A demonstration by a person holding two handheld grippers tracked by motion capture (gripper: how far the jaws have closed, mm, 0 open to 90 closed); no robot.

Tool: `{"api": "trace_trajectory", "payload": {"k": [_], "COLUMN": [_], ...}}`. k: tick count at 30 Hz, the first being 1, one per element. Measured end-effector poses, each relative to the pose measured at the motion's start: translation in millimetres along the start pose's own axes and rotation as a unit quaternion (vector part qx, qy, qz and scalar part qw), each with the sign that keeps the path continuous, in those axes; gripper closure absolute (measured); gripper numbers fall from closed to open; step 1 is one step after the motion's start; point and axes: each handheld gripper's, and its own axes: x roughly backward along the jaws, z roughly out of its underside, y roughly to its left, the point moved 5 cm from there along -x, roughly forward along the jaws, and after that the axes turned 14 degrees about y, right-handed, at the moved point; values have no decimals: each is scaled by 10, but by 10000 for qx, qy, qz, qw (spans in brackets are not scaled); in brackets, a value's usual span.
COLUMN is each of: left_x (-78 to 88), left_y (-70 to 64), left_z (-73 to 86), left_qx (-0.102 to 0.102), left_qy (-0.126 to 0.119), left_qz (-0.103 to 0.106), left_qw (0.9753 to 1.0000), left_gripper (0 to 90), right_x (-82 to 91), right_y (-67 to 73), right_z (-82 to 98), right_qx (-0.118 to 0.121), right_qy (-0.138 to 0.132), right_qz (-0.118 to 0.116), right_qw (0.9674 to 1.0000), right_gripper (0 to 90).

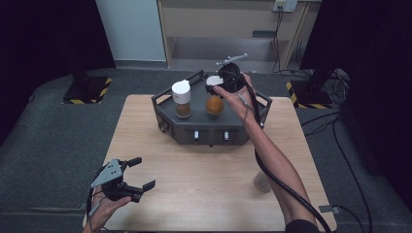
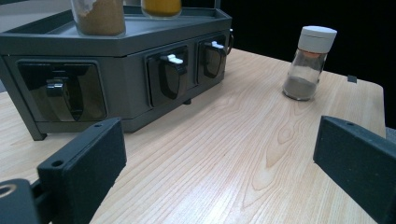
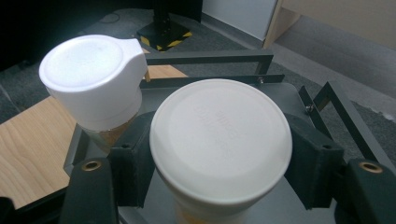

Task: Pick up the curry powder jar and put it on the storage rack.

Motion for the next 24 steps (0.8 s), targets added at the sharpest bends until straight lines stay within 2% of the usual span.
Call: {"api": "trace_trajectory", "payload": {"k": [24], "left_x": [9], "left_y": [4], "left_z": [6], "left_qx": [0], "left_qy": [-7], "left_qz": [-7], "left_qw": [10000], "left_gripper": [11], "right_x": [-125], "right_y": [-28], "right_z": [44], "right_qx": [-51], "right_qy": [147], "right_qz": [-76], "right_qw": [9998], "right_gripper": [340]}}
